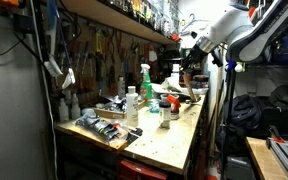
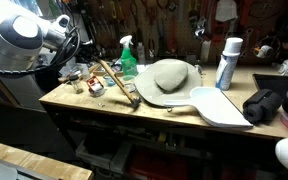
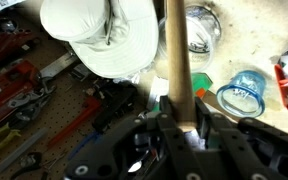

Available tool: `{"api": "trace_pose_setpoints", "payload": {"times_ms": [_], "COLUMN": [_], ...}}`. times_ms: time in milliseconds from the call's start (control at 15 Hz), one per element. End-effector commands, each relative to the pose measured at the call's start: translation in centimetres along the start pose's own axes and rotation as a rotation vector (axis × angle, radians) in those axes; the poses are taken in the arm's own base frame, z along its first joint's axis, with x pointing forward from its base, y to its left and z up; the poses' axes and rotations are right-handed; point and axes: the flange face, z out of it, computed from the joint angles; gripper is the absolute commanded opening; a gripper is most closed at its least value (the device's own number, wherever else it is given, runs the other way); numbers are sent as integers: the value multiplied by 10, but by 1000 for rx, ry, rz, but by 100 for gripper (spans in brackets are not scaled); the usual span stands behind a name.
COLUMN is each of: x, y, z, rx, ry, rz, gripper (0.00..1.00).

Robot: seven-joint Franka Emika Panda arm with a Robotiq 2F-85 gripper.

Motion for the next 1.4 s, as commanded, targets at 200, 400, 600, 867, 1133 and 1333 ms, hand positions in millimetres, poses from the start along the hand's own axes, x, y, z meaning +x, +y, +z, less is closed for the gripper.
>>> {"api": "trace_pose_setpoints", "payload": {"times_ms": [200,400,600,867,1133,1333], "x": [-13,-19,-24,-22,-6,1], "y": [-22,-29,-41,-59,-79,-86], "z": [-13,-13,-21,-27,-41,-46], "rx": [4,17,25,46,63,56], "ry": [-8,-6,-2,12,62,75], "rz": [-135,-222,-301,-324,-277,-256], "gripper": [6,6,11,66,96,100]}}
